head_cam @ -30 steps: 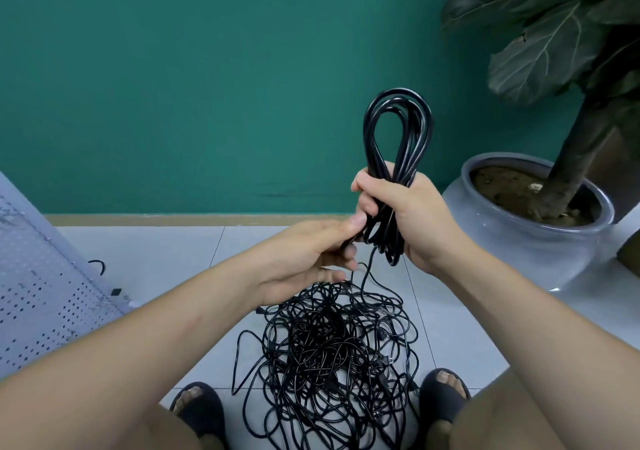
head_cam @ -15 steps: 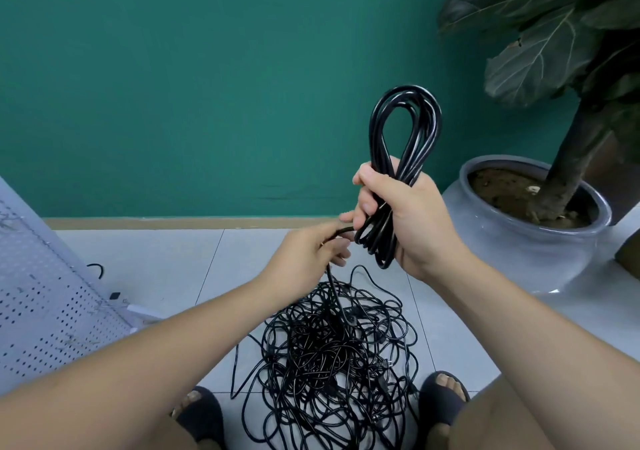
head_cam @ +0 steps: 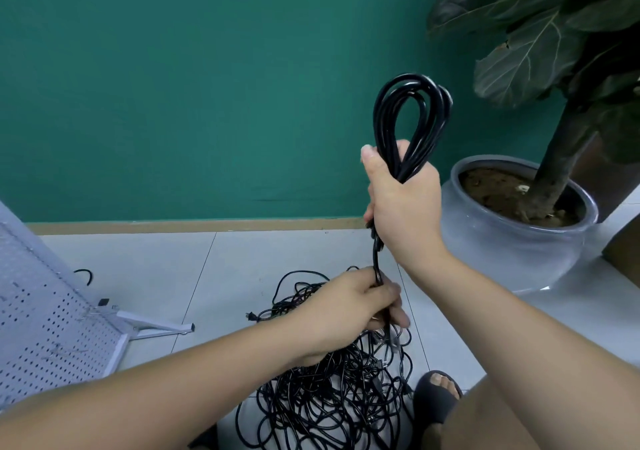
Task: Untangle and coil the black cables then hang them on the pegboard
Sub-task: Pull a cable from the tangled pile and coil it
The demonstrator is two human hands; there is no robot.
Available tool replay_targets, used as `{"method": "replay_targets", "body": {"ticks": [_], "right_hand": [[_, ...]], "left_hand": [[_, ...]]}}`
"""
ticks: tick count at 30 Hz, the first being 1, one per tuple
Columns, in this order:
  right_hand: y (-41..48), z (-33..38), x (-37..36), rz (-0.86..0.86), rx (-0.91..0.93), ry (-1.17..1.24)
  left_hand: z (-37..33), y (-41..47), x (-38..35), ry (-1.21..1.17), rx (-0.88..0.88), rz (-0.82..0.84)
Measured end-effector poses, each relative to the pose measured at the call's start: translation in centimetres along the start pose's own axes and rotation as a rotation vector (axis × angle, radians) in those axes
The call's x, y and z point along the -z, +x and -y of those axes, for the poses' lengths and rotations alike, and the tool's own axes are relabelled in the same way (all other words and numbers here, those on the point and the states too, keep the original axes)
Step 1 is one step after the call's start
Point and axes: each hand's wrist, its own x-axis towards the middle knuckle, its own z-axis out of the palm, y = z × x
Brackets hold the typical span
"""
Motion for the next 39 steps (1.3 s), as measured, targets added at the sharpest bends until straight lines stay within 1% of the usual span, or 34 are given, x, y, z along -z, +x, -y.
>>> {"method": "replay_targets", "body": {"ticks": [2, 4, 6, 8, 10, 13, 15, 17, 21, 23, 25, 26, 28, 29, 31, 32, 34, 36, 37, 39], "right_hand": [[0.7, -0.3, 0.3, -0.026, 0.012, -0.022], [1.5, -0.7, 0.5, -0.028, 0.016, -0.071], [2.0, -1.5, 0.4, 0.009, 0.039, -0.161], [2.3, -2.3, 0.2, 0.069, 0.052, -0.286], [2.3, -2.9, 0.0, 0.155, 0.062, -0.392], [2.0, -3.6, -0.4, 0.351, -0.018, -0.397], [1.3, -3.6, -0.8, 0.452, -0.033, -0.395], [0.2, -3.3, -1.1, 0.538, -0.082, -0.281], [-2.0, -1.9, -1.5, 0.658, -0.32, -0.036], [-2.6, -1.6, -1.7, 0.714, -0.362, 0.059], [-2.7, -1.6, -1.6, 0.77, -0.341, 0.134], [-2.6, -1.7, -1.4, 0.793, -0.301, 0.136], [-2.2, -1.7, -1.2, 0.821, -0.197, 0.052], [-2.0, -1.7, -1.1, 0.813, -0.168, 0.009], [-1.6, -1.9, -1.0, 0.761, -0.153, 0.007], [-1.5, -1.8, -0.8, 0.736, -0.15, 0.029], [-1.2, -1.8, -0.6, 0.669, -0.184, 0.082], [-0.9, -1.8, -0.6, 0.586, -0.234, 0.147], [-0.9, -1.7, -0.6, 0.558, -0.246, 0.171], [-0.8, -1.7, -0.7, 0.532, -0.226, 0.177]], "left_hand": [[-0.8, -0.9, -0.1, 0.117, -0.035, 0.016], [-1.4, -1.8, 0.1, 0.31, -0.088, -0.001], [-2.1, -2.7, 0.6, 0.514, -0.155, -0.081], [-2.6, -3.1, 1.7, 0.729, -0.274, -0.181], [-3.1, -3.2, 3.1, 0.87, -0.412, -0.233], [-3.9, -3.4, 5.3, 0.915, -0.613, -0.292], [-4.4, -3.5, 6.8, 0.851, -0.721, -0.41], [-4.8, -3.4, 8.4, 0.832, -0.765, -0.515], [-5.1, -3.5, 10.3, 0.797, -0.712, -0.623], [-5.3, -3.8, 10.6, 0.761, -0.689, -0.633], [-5.4, -4.0, 10.8, 0.761, -0.689, -0.612], [-5.5, -4.0, 10.9, 0.765, -0.686, -0.599], [-5.6, -4.2, 10.8, 0.746, -0.68, -0.573], [-5.7, -4.3, 10.7, 0.734, -0.681, -0.557], [-6.0, -4.7, 10.4, 0.695, -0.654, -0.544], [-6.1, -4.7, 10.5, 0.644, -0.602, -0.546], [-6.4, -4.8, 10.7, 0.471, -0.419, -0.532], [-6.1, -4.5, 10.9, 0.304, -0.25, -0.456], [-5.9, -4.3, 10.9, 0.269, -0.191, -0.416], [-5.0, -3.8, 10.8, 0.29, -0.122, -0.342]]}}
